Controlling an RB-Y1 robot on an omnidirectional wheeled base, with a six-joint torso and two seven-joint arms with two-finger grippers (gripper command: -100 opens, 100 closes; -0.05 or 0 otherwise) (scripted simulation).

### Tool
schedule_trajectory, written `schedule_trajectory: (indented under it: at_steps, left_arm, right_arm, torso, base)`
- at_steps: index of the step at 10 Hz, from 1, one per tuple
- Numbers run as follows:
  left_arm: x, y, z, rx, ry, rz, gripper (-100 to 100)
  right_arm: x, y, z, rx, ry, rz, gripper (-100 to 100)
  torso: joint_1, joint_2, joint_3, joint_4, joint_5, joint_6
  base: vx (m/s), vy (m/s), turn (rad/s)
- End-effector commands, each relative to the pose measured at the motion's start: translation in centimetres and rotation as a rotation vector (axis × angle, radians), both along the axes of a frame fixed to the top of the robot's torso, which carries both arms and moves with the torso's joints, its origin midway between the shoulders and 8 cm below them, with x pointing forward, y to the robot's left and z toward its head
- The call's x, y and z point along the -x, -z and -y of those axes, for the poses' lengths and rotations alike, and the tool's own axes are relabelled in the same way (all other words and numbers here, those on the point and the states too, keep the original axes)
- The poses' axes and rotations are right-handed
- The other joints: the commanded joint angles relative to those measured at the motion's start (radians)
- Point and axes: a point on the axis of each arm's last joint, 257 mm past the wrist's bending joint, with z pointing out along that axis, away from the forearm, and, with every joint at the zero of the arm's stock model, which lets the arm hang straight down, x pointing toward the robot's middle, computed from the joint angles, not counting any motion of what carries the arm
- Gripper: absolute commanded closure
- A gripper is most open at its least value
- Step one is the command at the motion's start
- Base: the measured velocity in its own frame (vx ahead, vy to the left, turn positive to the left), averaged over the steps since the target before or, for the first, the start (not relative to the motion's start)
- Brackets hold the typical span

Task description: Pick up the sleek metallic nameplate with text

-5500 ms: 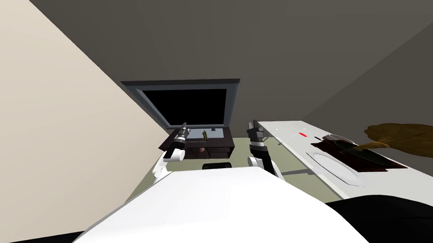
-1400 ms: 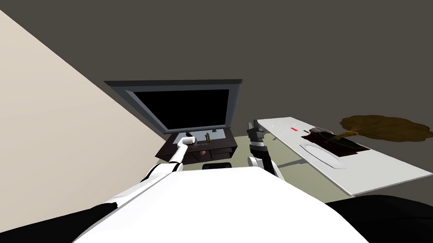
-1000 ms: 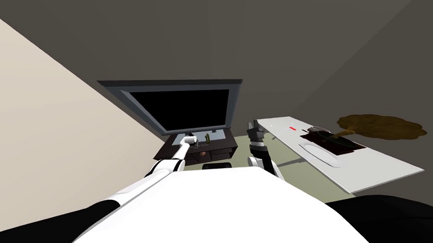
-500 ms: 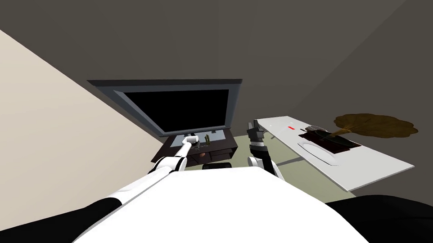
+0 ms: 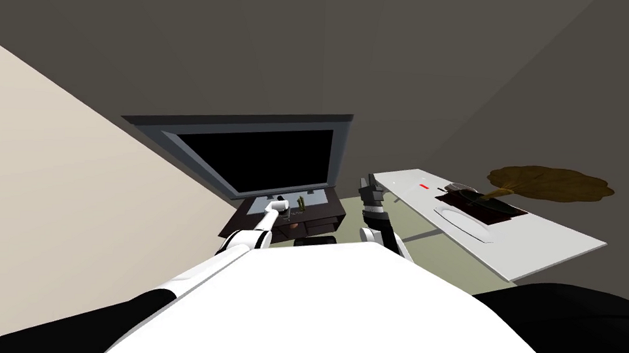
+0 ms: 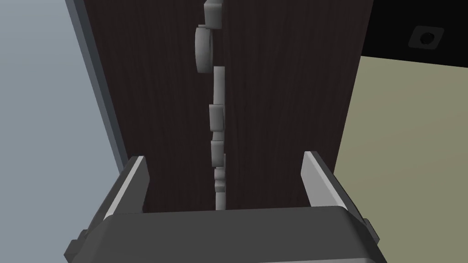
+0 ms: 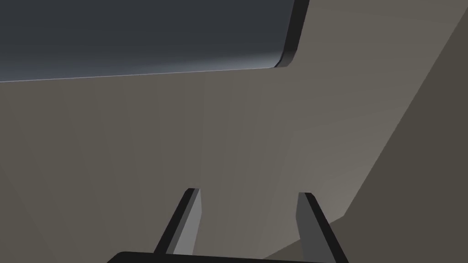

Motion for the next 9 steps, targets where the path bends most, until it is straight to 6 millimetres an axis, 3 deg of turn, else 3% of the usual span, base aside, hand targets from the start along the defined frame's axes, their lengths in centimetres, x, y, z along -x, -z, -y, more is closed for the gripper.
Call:
schedule_trajectory:
  at_steps: [1, 2, 6, 7, 8, 9]
  left_arm:
    - [0.0, 0.0, 0.0, 0.000, 0.000, 0.000, -100]
    - [0.0, 0.0, 0.0, 0.000, 0.000, 0.002, 100]
    - [0.0, 0.0, 0.0, -0.001, 0.002, 0.000, 100]
    - [0.0, 0.0, 0.0, 0.000, 0.002, 0.000, 0]
    - [-0.9, -1.2, -0.1, 0.000, 0.002, 0.001, 100]
    - [-1.3, -1.6, -0.1, 0.000, 0.003, 0.001, 100]
  right_arm:
    - [0.0, 0.0, 0.0, 0.000, 0.000, 0.000, 0]
    - [0.0, 0.0, 0.0, 0.000, 0.000, 0.000, 0]
    - [0.0, 0.0, 0.0, 0.000, 0.000, 0.000, 0]
    - [0.0, 0.0, 0.0, 0.000, 0.000, 0.000, 0]
    - [0.0, 0.0, 0.0, 0.000, 0.000, 0.000, 0]
    - [0.0, 0.0, 0.0, 0.000, 0.000, 0.000, 0]
  torso:
    - [0.000, 0.000, 0.000, 0.000, 0.000, 0.000]
    - [0.000, 0.000, 0.000, 0.000, 0.000, 0.000]
    - [0.001, 0.000, 0.000, 0.000, 0.001, -0.001]
    - [0.001, 0.000, 0.000, 0.000, 0.001, 0.000]
    - [0.001, 0.000, 0.000, 0.000, 0.001, 0.000]
    - [0.001, 0.001, 0.001, 0.001, 0.000, 0.000]
  base:
    - [0.000, 0.000, 0.000]
    - [0.000, 0.000, 0.000]
    - [0.000, 0.000, 0.000]
    - [0.000, 0.000, 0.000]
    - [-0.014, 0.004, -0.024]
    - [-0.027, 0.005, -0.005]
